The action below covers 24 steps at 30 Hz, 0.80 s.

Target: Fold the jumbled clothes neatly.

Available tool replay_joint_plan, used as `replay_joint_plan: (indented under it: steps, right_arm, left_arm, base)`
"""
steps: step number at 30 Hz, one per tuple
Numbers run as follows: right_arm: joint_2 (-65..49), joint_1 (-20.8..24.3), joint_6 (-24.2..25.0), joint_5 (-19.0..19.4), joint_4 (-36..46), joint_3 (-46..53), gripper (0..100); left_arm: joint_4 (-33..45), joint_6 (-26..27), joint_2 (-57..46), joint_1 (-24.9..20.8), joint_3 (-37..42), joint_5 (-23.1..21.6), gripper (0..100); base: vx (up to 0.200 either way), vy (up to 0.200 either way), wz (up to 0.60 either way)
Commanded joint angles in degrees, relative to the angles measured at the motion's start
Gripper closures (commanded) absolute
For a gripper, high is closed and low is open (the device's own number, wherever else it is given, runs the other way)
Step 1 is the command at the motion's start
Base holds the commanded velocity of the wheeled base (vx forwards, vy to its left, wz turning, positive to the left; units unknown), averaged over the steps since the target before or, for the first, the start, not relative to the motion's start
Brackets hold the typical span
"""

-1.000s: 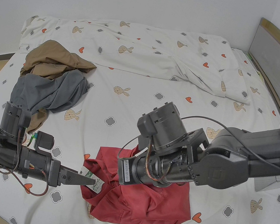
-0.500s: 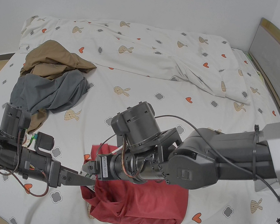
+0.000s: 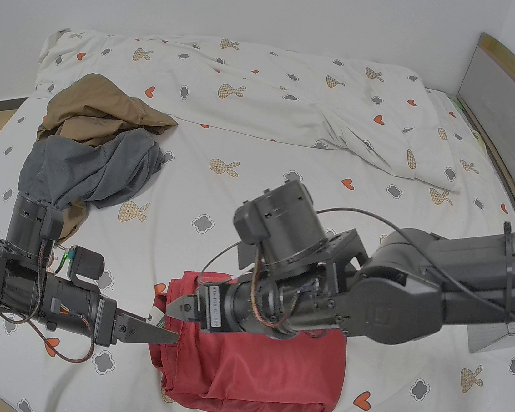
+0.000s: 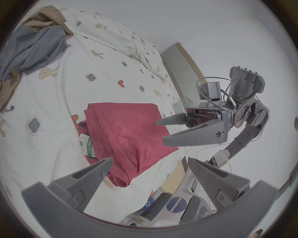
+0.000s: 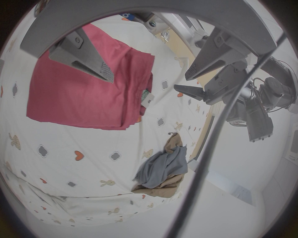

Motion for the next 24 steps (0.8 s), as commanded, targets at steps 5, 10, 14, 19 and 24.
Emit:
replay_joint_plan:
  steps: [5,10,14,19,24]
  right_arm:
    - [-14.41,-9.39,-0.33,0.85,-0.71,17.02,0]
    - [-24.43,-17.13,-0.33,4.10,-0.79,24.84,0]
    - [-32.42,-24.60,-0.06,7.27,-1.06,31.17,0]
    - [-39.90,-32.95,0.29,13.25,-5.28,37.76,0]
    - [-43.50,-39.98,0.29,18.34,-10.46,41.98,0]
  left_arm:
    - [-4.67,-0.19,12.31,-4.26,-2.20,2.04,0]
    - [-9.85,-0.28,22.25,-4.44,-4.04,9.68,0]
    - [-12.75,-0.63,26.55,-4.70,-5.36,10.83,0]
    - [-12.84,-1.51,29.36,-4.35,-8.26,11.00,0]
    - [-12.93,-1.60,31.65,-4.35,-10.81,11.97,0]
  base:
    - [0.000,0.000,0.00]
    - [0.000,0.000,0.00]
    - [0.000,0.000,0.00]
    - [0.000,0.000,0.00]
    - [0.000,0.000,0.00]
